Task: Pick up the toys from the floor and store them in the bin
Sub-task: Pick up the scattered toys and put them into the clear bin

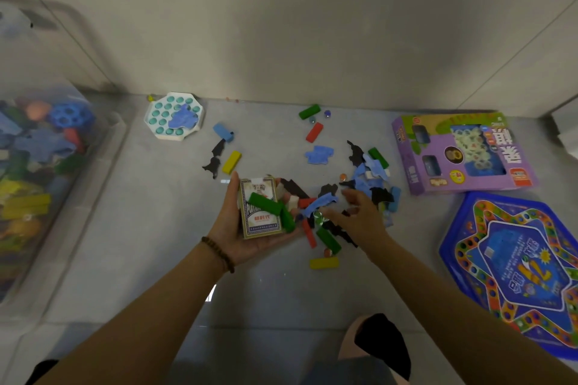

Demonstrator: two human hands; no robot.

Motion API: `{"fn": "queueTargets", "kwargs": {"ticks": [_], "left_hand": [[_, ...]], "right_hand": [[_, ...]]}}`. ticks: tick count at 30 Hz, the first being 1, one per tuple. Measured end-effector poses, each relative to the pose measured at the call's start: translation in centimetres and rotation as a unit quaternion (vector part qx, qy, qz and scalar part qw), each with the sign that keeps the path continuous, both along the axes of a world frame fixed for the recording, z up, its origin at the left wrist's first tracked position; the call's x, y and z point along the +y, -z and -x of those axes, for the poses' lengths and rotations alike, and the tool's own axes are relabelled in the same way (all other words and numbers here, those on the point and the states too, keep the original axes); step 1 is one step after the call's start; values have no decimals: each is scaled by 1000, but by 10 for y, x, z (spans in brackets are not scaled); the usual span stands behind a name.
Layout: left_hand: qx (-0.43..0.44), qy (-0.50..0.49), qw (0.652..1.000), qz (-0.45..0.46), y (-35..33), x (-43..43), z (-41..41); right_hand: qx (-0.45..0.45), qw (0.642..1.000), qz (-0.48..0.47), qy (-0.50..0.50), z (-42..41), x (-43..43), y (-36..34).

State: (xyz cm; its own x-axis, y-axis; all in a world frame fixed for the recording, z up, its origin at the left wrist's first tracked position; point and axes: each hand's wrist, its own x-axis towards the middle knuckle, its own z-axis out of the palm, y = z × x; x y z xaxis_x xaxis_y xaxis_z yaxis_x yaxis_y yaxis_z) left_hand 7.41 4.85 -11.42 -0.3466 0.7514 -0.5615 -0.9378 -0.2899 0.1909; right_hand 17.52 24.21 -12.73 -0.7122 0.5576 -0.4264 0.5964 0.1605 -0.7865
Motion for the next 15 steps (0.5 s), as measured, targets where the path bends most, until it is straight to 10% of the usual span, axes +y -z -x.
{"fn": "queueTargets", "kwargs": {"ticks": [15], "left_hand": [[62,-3,994,88,-3,-46,15]], "right_hand": [[-58,983,-132,-117,45,-33,23]]}}
